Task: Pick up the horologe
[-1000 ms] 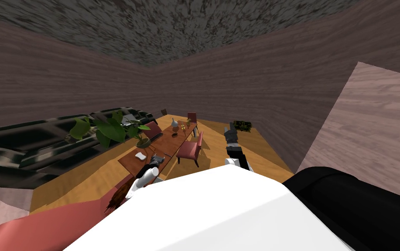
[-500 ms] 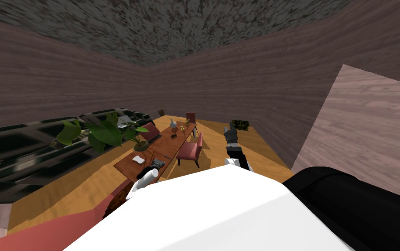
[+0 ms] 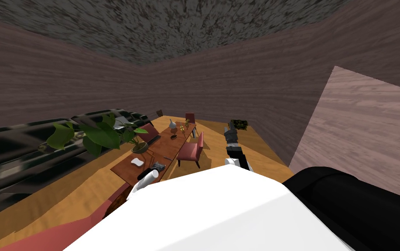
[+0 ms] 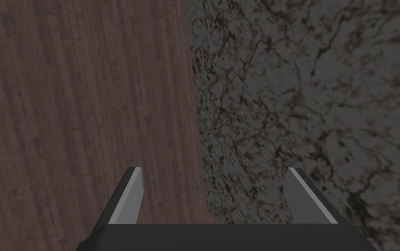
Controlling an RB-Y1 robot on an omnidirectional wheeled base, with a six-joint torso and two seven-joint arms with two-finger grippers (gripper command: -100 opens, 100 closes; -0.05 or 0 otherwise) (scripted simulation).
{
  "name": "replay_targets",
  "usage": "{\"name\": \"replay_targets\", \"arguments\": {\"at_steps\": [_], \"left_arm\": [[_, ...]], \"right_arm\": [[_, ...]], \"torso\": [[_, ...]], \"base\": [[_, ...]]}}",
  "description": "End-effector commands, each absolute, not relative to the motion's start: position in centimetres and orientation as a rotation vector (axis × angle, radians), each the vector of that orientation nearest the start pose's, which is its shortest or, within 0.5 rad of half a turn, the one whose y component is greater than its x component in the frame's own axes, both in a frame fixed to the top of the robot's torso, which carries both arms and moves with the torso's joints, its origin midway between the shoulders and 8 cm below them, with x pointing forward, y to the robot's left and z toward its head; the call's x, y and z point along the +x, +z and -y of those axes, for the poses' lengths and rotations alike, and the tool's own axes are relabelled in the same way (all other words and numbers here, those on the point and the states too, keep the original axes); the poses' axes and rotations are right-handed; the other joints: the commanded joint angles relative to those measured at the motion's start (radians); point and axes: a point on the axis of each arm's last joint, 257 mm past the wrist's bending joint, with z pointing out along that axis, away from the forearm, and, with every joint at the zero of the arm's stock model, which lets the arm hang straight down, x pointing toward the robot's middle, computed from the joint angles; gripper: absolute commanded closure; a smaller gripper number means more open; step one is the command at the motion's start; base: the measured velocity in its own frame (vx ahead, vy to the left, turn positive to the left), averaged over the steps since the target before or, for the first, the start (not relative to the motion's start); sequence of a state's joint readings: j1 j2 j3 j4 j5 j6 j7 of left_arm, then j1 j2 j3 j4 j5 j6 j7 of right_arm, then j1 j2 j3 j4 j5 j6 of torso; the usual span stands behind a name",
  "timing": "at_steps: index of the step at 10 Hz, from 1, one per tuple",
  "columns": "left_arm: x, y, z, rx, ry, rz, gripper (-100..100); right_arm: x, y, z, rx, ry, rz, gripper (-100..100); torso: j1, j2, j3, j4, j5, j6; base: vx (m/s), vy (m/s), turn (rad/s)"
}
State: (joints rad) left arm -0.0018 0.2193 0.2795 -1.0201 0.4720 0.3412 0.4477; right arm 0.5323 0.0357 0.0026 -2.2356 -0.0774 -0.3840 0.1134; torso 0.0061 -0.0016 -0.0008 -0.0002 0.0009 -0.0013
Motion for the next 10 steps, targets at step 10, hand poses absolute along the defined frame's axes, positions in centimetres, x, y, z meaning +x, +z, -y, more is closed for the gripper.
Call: {"name": "replay_targets", "arguments": {"at_steps": [10], "left_arm": [[32.7,-58.7,-41.8,-2.750,-0.641,-0.666,-100]], "right_arm": [[36.4,-3.1,29.9,0.838,1.194,-0.700,0]], "torso": [[-0.002,0.001,0.000,0.000,0.000,0.000]], "base": [[0.027,0.068,-0.053]]}}
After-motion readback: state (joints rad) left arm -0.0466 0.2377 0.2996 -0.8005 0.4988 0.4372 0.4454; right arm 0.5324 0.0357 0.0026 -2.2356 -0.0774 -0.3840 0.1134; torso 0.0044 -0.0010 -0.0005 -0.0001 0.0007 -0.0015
